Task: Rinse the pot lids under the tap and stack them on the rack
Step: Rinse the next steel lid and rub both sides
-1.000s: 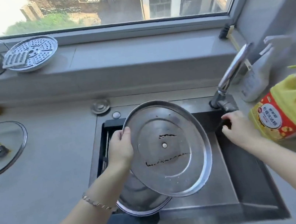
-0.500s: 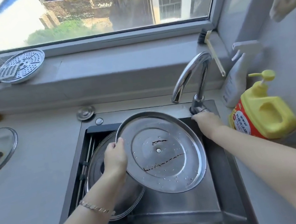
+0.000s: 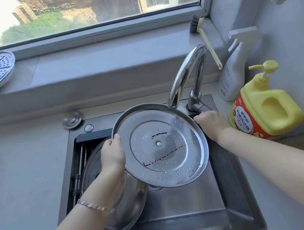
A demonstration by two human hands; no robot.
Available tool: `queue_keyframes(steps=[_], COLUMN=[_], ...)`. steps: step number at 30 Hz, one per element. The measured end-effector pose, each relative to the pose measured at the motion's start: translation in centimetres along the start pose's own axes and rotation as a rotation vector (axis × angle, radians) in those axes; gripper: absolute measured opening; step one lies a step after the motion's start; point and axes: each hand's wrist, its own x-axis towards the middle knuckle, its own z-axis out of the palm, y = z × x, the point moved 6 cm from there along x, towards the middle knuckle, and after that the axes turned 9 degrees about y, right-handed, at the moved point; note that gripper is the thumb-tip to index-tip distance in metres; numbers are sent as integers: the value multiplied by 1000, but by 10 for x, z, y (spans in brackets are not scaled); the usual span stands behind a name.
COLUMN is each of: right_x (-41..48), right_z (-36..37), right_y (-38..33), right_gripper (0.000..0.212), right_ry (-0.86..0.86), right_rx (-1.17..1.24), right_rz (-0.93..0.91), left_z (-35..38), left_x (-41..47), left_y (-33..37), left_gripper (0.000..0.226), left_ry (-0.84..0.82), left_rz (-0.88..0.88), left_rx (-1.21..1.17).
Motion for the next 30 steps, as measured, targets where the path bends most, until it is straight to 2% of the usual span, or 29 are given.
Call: queue_keyframes(steps=[9,12,13,15,18,19,20,22,24,26,27,28,30], right_x=[-3,-4,-5,-5,-14,-20,-26,-44,-65,-76,-71,-61,-43], right_z=[-4,0,-1,-9,-24,-30,-30,-20,-26,-29,-28,-25,-21], right_y=[1,2,1,4,-8,-21,-37,-82,-132,-156,-150,-137,-97], right_gripper=[24,34,29,12,32,36,41,64,82,82,81,82,85], right_ry=[38,12,-6,89,321,340,259,-47,-123,-131,-101,-72,-34], right_rx=[72,125,138,181,393,467,547,612,565,536,512,478,415], right_rz=[-44,-48,-33,55,111,106,118,65,-185,-402,-418,-359,-111], left_z=[3,2,2,2,0,0,1,6,11,11,9,5,-2], left_x=[5,5,5,6,4,1,-3,-15,-25,-29,-29,-30,-31], left_y=[-2,-6,-8,-11,-9,-7,-5,0,1,-3,-5,-6,-6], left_gripper=[19,21,22,24,28,29,30,36,39,40,41,42,44], left_ry=[-17,-20,-17,-11,1,6,10,12,1,-6,-6,-1,21], left_rz=[8,-12,-21,-24,18,43,71,112,125,107,95,95,120], left_rx=[-27,-30,-29,-28,-12,-10,-6,1,-14,-45,-58,-61,-58])
